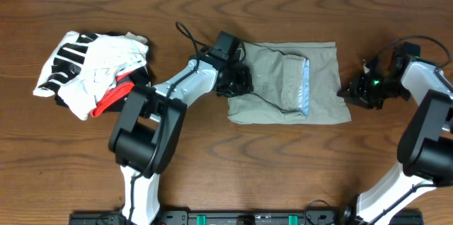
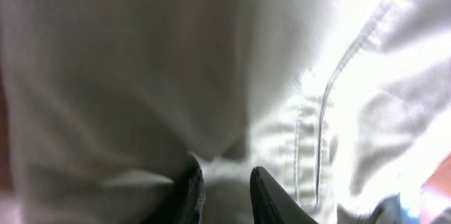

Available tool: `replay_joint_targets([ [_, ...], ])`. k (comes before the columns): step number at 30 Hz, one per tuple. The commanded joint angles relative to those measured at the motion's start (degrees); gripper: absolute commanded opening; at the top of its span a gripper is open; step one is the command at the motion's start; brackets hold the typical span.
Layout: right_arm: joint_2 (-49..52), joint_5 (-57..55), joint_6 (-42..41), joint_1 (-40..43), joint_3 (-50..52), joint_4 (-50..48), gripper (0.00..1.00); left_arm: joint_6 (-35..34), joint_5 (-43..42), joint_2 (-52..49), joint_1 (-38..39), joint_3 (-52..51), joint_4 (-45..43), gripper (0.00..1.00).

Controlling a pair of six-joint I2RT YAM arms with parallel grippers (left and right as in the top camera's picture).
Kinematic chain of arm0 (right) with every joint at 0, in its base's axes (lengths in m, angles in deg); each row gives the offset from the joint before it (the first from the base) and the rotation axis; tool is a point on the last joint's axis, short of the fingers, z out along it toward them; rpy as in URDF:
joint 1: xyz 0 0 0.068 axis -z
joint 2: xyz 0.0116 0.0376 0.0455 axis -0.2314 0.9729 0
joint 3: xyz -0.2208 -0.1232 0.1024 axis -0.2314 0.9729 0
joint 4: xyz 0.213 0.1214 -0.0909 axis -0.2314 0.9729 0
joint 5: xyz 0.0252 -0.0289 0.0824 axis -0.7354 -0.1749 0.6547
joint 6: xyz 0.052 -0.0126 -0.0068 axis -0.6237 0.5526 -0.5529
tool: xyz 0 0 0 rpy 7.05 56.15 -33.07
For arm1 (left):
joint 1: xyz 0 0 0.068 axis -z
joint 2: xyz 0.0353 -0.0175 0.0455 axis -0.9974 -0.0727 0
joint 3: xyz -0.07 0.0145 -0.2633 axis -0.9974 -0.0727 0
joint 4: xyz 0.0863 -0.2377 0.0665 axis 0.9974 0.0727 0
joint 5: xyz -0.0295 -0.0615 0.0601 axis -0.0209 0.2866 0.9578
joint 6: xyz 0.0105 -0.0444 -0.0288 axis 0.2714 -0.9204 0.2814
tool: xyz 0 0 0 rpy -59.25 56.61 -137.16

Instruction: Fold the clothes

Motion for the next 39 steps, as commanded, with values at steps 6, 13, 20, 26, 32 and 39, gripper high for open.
replay_joint_targets([
  [6, -10.0, 2.5, -0.8, 1.6, -0.3, 2.0, 0.36, 13.2, 20.1, 15.9, 7.5, 2.1, 8.2, 0.31],
  [13, -11.7, 4.1, -2.2, 1.5, -0.3, 0.7, 0.41, 10.7, 23.7, 14.3, 17.4, 2.1, 8.7, 0.31],
  [20, -10.6, 6.8, -2.0, -2.8, -0.2, 0.6, 0.13, 9.8, 28.8, 13.5, 20.0, 2.1, 12.9, 0.32],
  [26, -10.5, 1.6, -5.8, -10.2, -0.2, -1.6, 0.07, 7.5, 28.2, 16.1, 17.9, 2.1, 16.1, 0.33],
  [32, -10.5, 1.6, -8.6, -10.5, -0.3, -4.4, 0.28, 5.4, 31.1, 14.8, 20.1, 2.1, 15.5, 0.33],
  [39, -10.5, 1.2, -8.5, -8.9, -0.3, -3.4, 0.43, 22.2, 35.0, 14.6, 26.3, 2.1, 9.1, 0.46],
])
